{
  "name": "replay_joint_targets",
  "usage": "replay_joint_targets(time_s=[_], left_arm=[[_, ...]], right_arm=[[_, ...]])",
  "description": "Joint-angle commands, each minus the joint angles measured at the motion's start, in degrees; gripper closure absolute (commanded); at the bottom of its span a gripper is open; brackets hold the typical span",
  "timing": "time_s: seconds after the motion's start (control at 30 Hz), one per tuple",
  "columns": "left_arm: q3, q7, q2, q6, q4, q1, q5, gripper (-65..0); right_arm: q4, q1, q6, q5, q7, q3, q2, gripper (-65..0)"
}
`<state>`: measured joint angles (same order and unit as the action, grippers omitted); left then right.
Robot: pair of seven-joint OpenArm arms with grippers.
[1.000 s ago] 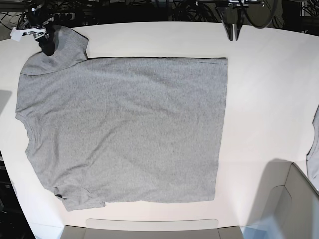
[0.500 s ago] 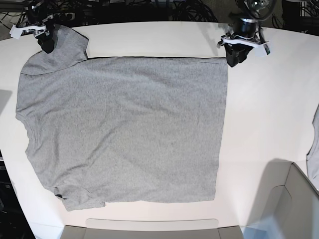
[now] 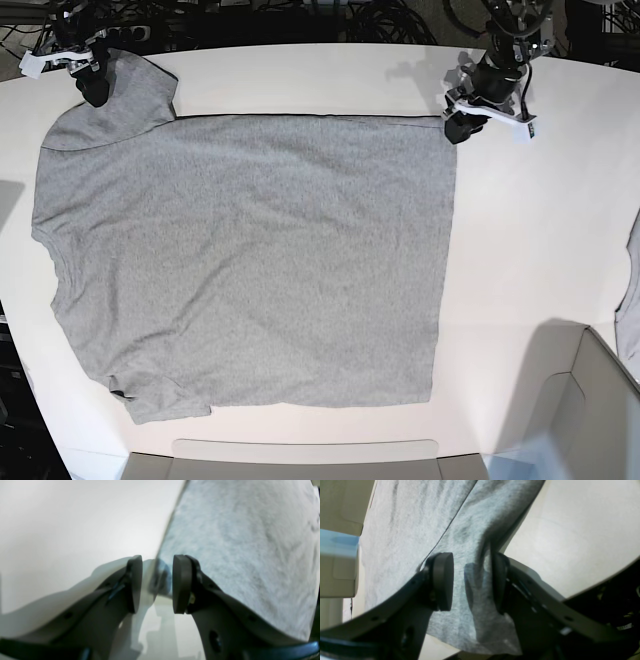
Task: Fold the T-shirt properly
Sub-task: 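Pinch the shirt edge with both grippers and lift it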
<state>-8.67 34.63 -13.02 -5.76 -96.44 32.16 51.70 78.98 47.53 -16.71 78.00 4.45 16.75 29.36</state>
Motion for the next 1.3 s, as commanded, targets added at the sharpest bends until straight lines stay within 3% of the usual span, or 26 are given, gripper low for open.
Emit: replay_joint_targets(time_s=[0.0,0.27,0.4,0.53,0.6,0.73,0.83,1.0,1.27], left_arm=[[0.0,1.6,-0.1,-0.2,0.1,0.7,-0.3,-21.5],[3.6,1.7,-0.2,-0.5,1.4,0.5,-0.7,-21.5],[5.2,1.7,-0.2,-0.4,4.1,-1.8,-0.7,-20.5],[4.8,1.7,-0.3,-0.4,5.9,-2.7,-0.5,-8.3],[4.7,1.7,-0.5,-0.4,5.9,-2.7,-0.5,0.0],[4.7,1.7,-0.7,-0.4,5.5,-2.6,-0.4,0.0],[3.1,1.7,-0.7,-0.4,3.1,-0.6,-0.4,0.0],[-2.6,1.3,-0.3,-0.6,-2.7,4.1,-0.5,0.0],[-9.0,1.6,-0.6,-0.8,-4.1,7.0,-0.4,0.0]], right_arm=[[0.3,0.8,0.8,-0.4,-1.0,0.1,0.8,-25.6],[0.4,0.9,0.8,-1.4,-1.0,-0.4,0.8,-24.2],[2.2,0.7,0.8,-7.0,-1.0,-0.4,0.4,-12.6],[3.7,0.8,0.9,-8.3,-1.0,0.0,-0.6,0.0],[3.7,0.9,0.8,-8.5,-1.1,0.1,-0.5,0.0],[5.2,2.2,0.8,-8.4,-0.6,1.7,-0.9,0.0],[8.9,4.2,0.6,-8.5,-0.5,5.6,-3.9,0.0],[14.3,6.6,-5.0,-8.5,-1.0,11.2,-7.4,0.0],[20.0,9.7,-5.9,-8.5,-1.0,11.7,-8.0,0.0]])
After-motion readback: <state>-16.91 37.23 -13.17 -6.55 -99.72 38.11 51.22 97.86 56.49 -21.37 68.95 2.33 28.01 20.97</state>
